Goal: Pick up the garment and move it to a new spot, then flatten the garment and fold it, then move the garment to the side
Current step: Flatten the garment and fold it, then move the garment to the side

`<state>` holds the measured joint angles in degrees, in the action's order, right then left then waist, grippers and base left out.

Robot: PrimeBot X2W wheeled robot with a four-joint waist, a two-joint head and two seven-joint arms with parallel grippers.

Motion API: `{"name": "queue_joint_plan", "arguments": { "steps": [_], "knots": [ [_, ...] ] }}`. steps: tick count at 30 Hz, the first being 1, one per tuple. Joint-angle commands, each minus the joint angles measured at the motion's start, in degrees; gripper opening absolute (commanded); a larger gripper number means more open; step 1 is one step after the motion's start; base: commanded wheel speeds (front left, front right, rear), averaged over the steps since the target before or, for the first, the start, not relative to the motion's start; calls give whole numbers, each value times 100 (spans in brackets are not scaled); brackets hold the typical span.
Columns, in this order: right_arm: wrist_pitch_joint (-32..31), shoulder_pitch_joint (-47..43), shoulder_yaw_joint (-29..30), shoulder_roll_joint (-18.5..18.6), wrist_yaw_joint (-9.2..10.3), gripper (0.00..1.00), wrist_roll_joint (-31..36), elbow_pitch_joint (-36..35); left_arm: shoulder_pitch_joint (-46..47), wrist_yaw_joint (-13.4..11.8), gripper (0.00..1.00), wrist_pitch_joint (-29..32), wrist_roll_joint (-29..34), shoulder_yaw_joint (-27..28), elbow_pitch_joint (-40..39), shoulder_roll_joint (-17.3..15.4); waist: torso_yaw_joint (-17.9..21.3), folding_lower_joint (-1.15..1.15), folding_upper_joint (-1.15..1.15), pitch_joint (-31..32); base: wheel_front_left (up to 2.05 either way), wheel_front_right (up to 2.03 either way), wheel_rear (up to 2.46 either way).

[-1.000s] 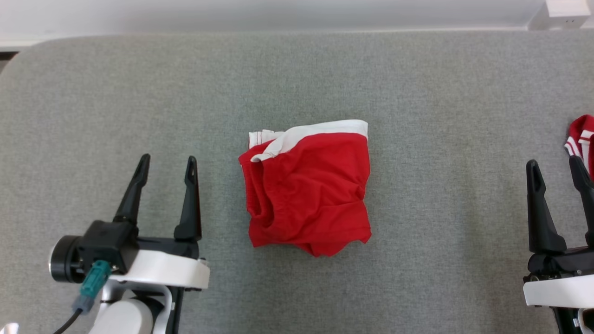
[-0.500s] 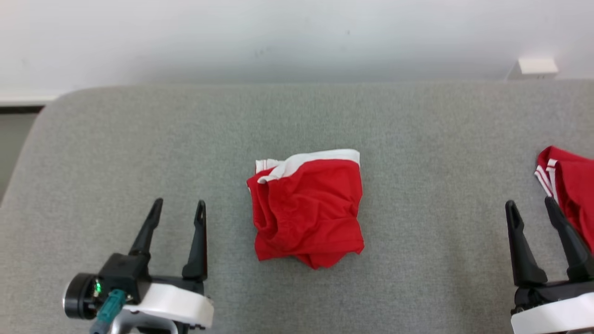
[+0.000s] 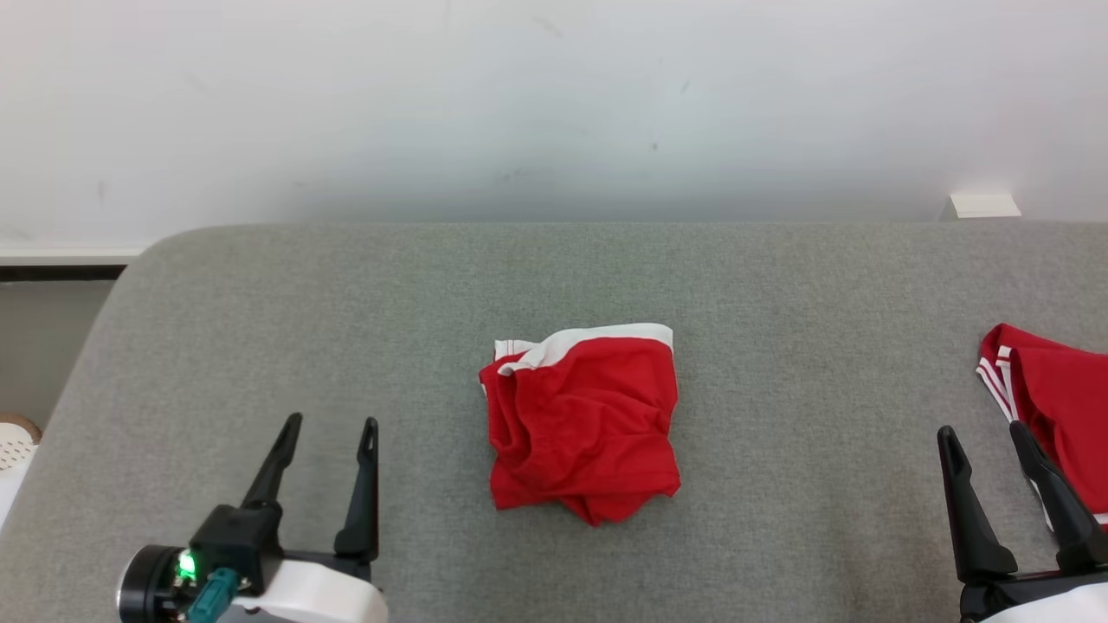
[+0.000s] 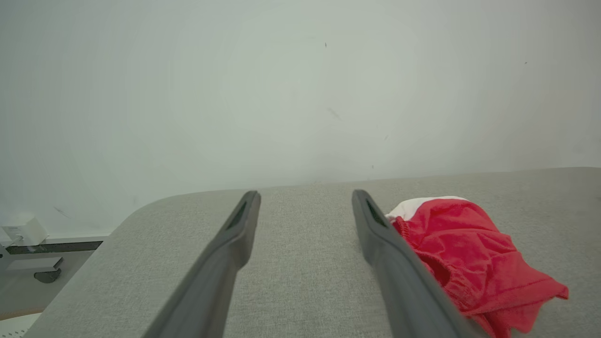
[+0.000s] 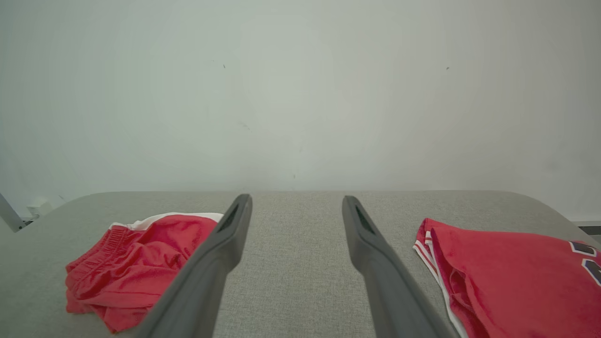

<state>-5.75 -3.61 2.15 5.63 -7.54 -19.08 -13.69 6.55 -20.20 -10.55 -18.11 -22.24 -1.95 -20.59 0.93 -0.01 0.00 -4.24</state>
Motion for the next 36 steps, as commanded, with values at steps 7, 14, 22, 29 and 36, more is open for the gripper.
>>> {"name": "queue_joint_plan", "arguments": {
  "steps": [7, 14, 22, 29, 36],
  "knots": [
    [-132, -197, 47, -65, 13, 100, 112, -169, -142, -46, 100, -111, -33, 77, 33, -114, -65, 1, 0, 121, 0, 0, 0],
    [-201, -190, 69, -89, 13, 100, 139, -235, -164, -98, 100, -112, -29, 93, -29, -150, -76, 1, 0, 123, 0, 0, 0],
    [-222, -175, 93, -95, 13, 100, 178, -269, -122, -135, 100, -114, -41, 83, -44, -151, -87, 1, 0, 102, 0, 0, 0],
    [-269, -39, 223, -21, 13, 100, 136, -185, 118, -125, 100, -193, 38, 45, -160, -85, -275, 1, 0, -94, 0, 0, 0],
    [-307, 531, -49, 153, 13, 100, -29, 387, 666, -78, 100, -347, 211, -14, -283, 103, -749, 1, 0, -727, 0, 0, 0]
  ]
}}
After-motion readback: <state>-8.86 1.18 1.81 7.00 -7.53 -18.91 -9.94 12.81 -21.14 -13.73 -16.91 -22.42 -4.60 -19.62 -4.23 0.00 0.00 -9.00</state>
